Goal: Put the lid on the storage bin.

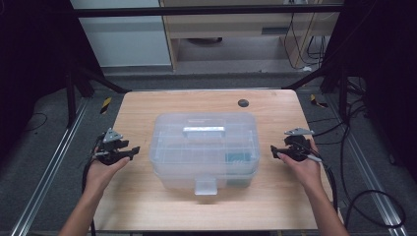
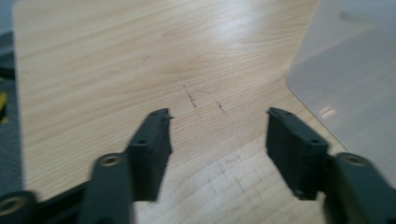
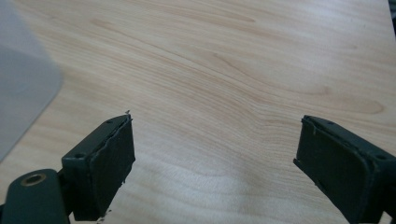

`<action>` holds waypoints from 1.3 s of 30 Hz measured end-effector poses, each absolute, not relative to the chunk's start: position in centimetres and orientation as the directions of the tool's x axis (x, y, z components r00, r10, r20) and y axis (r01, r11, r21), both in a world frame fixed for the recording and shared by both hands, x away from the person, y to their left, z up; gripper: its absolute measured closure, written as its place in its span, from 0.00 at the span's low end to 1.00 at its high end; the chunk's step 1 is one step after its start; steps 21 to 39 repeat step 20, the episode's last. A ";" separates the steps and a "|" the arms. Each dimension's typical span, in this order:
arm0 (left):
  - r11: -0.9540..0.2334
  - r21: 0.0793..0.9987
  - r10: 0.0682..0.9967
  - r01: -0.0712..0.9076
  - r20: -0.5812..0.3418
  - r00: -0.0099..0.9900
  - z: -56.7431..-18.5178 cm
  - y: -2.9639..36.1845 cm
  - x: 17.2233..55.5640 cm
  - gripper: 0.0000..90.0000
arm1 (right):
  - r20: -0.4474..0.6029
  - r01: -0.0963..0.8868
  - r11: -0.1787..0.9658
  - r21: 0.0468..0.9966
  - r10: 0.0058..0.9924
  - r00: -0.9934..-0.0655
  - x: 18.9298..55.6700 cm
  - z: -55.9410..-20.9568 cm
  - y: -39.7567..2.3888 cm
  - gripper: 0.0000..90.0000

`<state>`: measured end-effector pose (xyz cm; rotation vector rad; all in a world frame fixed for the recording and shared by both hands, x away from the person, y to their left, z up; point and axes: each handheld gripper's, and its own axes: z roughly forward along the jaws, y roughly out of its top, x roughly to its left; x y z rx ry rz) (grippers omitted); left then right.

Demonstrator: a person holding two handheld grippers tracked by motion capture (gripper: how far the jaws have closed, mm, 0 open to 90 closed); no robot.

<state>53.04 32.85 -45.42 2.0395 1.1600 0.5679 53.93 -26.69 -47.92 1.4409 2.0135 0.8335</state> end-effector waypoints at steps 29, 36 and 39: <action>-0.327 0.717 0.894 0.615 0.022 0.448 -50.7 30.3 56.1 0.02 | -0.001 0.682 0.094 0.725 0.991 -0.135 56.2 -51.2 -26.1 0.02; -0.327 0.717 0.894 0.615 0.022 0.448 -50.7 30.3 56.1 0.02 | -0.001 0.682 0.094 0.725 0.991 -0.135 56.2 -51.2 -26.1 0.02; -0.327 0.717 0.894 0.615 0.022 0.448 -50.7 30.3 56.1 0.02 | -0.001 0.682 0.094 0.725 0.991 -0.135 56.2 -51.2 -26.1 0.02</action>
